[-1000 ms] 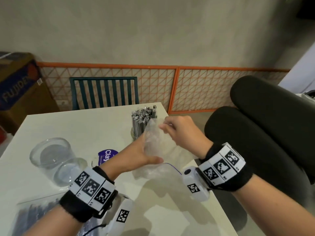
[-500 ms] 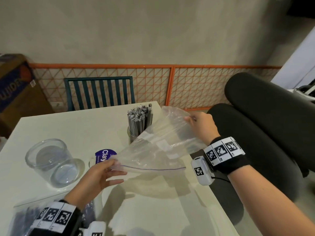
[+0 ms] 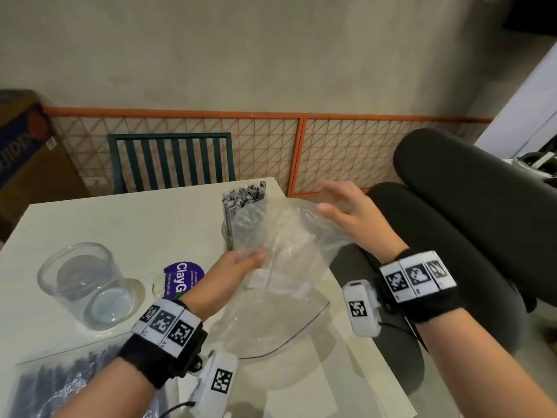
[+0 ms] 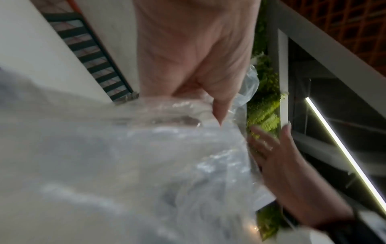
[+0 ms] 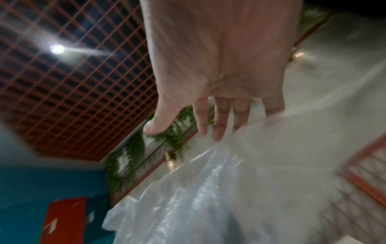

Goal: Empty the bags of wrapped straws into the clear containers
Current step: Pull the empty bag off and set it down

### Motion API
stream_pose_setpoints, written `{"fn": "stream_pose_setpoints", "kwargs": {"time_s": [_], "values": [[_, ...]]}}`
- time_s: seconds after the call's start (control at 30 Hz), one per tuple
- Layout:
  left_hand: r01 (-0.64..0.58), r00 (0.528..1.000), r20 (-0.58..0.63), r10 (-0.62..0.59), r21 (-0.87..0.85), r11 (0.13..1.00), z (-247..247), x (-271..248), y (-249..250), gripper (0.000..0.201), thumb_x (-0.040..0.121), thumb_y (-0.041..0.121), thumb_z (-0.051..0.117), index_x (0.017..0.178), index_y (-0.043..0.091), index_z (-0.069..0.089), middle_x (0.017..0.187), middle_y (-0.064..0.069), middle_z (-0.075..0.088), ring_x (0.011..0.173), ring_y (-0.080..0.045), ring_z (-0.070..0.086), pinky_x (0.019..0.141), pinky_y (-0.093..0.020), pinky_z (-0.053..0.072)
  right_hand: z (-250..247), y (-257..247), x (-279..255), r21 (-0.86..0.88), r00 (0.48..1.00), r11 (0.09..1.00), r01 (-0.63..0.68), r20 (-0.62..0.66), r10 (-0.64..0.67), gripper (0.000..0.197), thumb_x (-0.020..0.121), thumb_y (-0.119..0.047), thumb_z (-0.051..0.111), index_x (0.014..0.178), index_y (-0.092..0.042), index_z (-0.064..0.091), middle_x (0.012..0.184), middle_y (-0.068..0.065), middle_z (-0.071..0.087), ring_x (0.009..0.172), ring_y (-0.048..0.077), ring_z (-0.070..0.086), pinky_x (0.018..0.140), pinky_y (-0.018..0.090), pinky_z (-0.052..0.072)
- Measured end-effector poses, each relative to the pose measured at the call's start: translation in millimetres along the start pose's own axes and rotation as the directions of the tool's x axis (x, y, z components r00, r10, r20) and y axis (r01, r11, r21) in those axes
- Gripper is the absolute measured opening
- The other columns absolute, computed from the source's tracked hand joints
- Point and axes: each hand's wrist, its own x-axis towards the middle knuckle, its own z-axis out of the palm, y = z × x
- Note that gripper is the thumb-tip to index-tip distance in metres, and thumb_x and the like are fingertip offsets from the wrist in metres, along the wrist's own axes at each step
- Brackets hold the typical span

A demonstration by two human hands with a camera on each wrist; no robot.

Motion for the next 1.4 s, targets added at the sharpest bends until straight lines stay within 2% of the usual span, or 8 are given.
{"fn": "stream_pose_setpoints", "kwargs": {"time_s": [0.2,0.4,0.53,0.77,0.93,1.1,1.27,1.4], "values": [[-0.021,0.994,-0.105,0.000,-0.199,0.980,2.3,4.0,-1.4,0.018,0.091,0.025,0.052,0.102,0.027,0.066,0.094,0.013,0.072,0.090,-0.008,0.066,0.064,-0.024,0.053,41.4,53.3,-60.4,0.187,0.864,0.843,-0.504,0.091,0.496,0.044,0.094,-0.050,0.036,0.128,-0.022,0.044,0.111,0.002,0.060,0.083,0.013,0.065,0.078,0.035,0.050],[-0.070,0.964,-0.264,-0.032,-0.366,0.928,7.9,7.0,-7.1,0.015,0.095,0.023,0.048,0.098,0.021,0.062,0.086,0.007,0.066,0.077,-0.011,0.060,0.073,-0.035,0.050,69.5,51.0,-76.2,0.389,0.897,0.812,-0.435,0.112,0.427,0.068,0.089,-0.036,0.058,0.140,-0.040,0.012,0.115,-0.008,0.059,0.092,0.013,0.064,0.076,0.028,0.053],[-0.138,0.944,-0.329,0.006,-0.379,0.915,7.3,6.3,-2.0,0.022,0.097,0.021,0.042,0.078,0.019,0.055,0.069,0.002,0.051,0.063,-0.012,0.050,0.054,-0.027,0.048,90.5,65.7,-85.4,0.201,0.925,0.903,-0.380,0.092,0.369,0.020,0.089,-0.001,0.056,0.098,-0.016,0.064,0.084,-0.007,0.063,0.065,0.001,0.053,0.067,0.016,0.044],[-0.288,0.897,-0.431,0.104,-0.388,0.876,-12.6,1.0,15.1,0.031,0.096,0.019,0.038,0.067,0.020,0.047,0.067,0.004,0.049,0.060,-0.008,0.051,0.045,-0.021,0.048,77.4,90.7,-106.0,0.162,0.780,0.791,-0.590,0.368,0.506,0.027,0.093,0.005,0.040,0.085,-0.005,0.064,0.076,0.000,0.057,0.067,0.010,0.048,0.060,0.018,0.044],[-0.200,0.931,-0.361,0.050,-0.394,0.897,1.5,-0.7,16.7,0.027,0.099,0.025,0.038,0.078,0.022,0.055,0.067,0.005,0.060,0.062,-0.012,0.062,0.045,-0.024,0.053,66.1,61.1,-77.6,0.247,0.824,0.804,-0.541,0.348,0.447,0.037,0.095,-0.046,0.041,0.117,-0.022,0.059,0.109,-0.011,0.064,0.098,0.008,0.059,0.089,0.024,0.044],[-0.101,0.952,-0.303,0.049,-0.159,0.982,-0.5,-9.7,4.4,0.038,0.087,0.041,0.056,0.120,0.022,0.051,0.098,0.013,0.068,0.090,-0.005,0.065,0.078,-0.034,0.057,80.7,40.6,-69.3,0.163,0.904,0.892,-0.421,0.158,0.397,0.025,0.097,-0.025,0.046,0.076,-0.012,0.054,0.075,-0.001,0.061,0.062,0.007,0.055,0.053,0.012,0.044],[0.175,0.877,-0.476,-0.062,0.197,0.965,-0.7,-23.2,-37.9,0.022,0.095,0.026,0.048,0.083,0.008,0.054,0.068,-0.005,0.051,0.060,-0.023,0.051,0.053,-0.028,0.042,76.5,46.9,-75.0,0.162,0.895,0.893,-0.420,-0.088,0.437,0.030,0.094,-0.035,0.051,0.071,-0.017,0.044,0.055,0.003,0.045,0.048,0.017,0.036,0.045,0.028,0.034],[0.316,0.838,-0.528,-0.137,0.266,0.911,-2.4,-19.1,-67.0,0.048,0.090,0.038,0.053,0.123,0.003,0.047,0.106,-0.022,0.061,0.080,-0.033,0.059,0.063,-0.030,0.044,83.6,74.1,-88.2,-0.023,0.847,0.849,-0.527,-0.096,0.523,0.032,0.092,-0.040,0.051,0.072,-0.017,0.040,0.054,-0.001,0.043,0.047,0.015,0.032,0.048,0.029,0.030]]}}
